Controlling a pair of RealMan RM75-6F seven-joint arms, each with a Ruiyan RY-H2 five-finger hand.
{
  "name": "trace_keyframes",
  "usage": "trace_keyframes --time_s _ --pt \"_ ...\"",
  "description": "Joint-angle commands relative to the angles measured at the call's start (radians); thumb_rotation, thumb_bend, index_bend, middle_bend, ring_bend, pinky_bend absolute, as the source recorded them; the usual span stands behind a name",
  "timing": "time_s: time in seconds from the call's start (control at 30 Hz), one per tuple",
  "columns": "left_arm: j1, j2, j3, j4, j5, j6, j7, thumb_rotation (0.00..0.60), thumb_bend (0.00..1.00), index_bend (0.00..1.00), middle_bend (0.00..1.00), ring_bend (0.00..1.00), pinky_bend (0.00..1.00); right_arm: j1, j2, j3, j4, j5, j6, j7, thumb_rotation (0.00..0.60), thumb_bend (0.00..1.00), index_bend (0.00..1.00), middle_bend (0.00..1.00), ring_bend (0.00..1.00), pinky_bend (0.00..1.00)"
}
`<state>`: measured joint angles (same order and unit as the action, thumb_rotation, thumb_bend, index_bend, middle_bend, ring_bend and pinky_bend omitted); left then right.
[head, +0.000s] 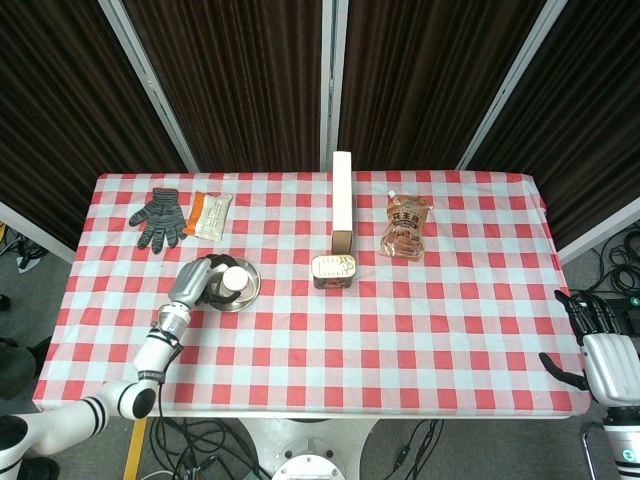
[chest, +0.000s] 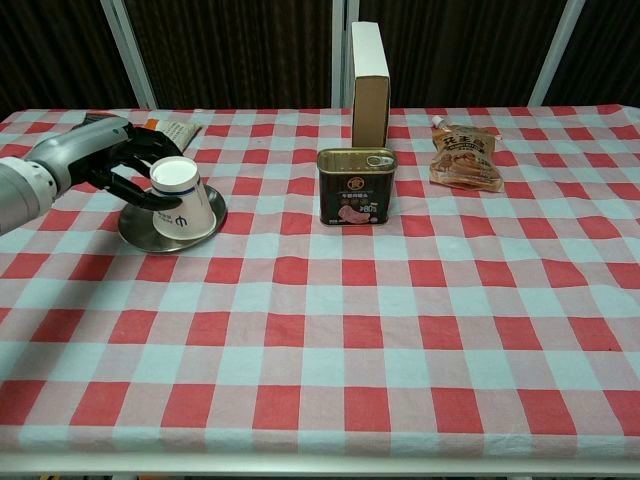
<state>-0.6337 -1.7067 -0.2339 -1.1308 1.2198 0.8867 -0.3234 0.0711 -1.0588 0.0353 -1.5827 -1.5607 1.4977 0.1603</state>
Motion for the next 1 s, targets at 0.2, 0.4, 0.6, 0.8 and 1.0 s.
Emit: trace_keyframes --time_s 0.2,0.4,0.6,0.8,1.0 --pt "-0.005 -0.016 -0.041 0.086 -0.094 -0.036 0.013 0.6 0.27 0.55 0.39 0.26 0.24 -0.001 0.004 0.001 -0.005 0.006 -0.005 -0.005 0.6 0.15 0.04 0.15 0.0 0.05" --pt "0.015 0.007 -0.05 0.064 -0.099 -0.029 -0.022 0.6 0.27 0.55 0.39 0.26 0.23 0.003 0.0 -0.003 -0.003 0.004 -0.016 -0.005 0.6 0.15 0.04 0.15 0.0 0.05" --pt "0.009 0.0 -0.013 0.009 -0.041 -0.033 -0.026 0.6 0.27 0.55 0.39 0.26 0.21 0.004 0.002 -0.002 -0.008 0.003 -0.014 -0.012 0.6 0.15 0.04 0.15 0.0 0.05" --pt "-0.001 -0.012 -0.023 0.03 -0.047 -0.025 -0.009 0.6 0.27 0.55 0.39 0.26 0.21 0.004 0.01 0.001 -0.018 0.005 -0.014 -0.019 0.6 0.15 0.04 0.15 0.0 0.05" --pt "0.008 -0.021 -0.076 0.111 -0.132 -0.041 -0.034 0.6 0.28 0.55 0.39 0.26 0.21 0.005 0.007 -0.001 -0.017 0.0 -0.015 -0.019 0.6 0.15 0.04 0.15 0.0 0.05"
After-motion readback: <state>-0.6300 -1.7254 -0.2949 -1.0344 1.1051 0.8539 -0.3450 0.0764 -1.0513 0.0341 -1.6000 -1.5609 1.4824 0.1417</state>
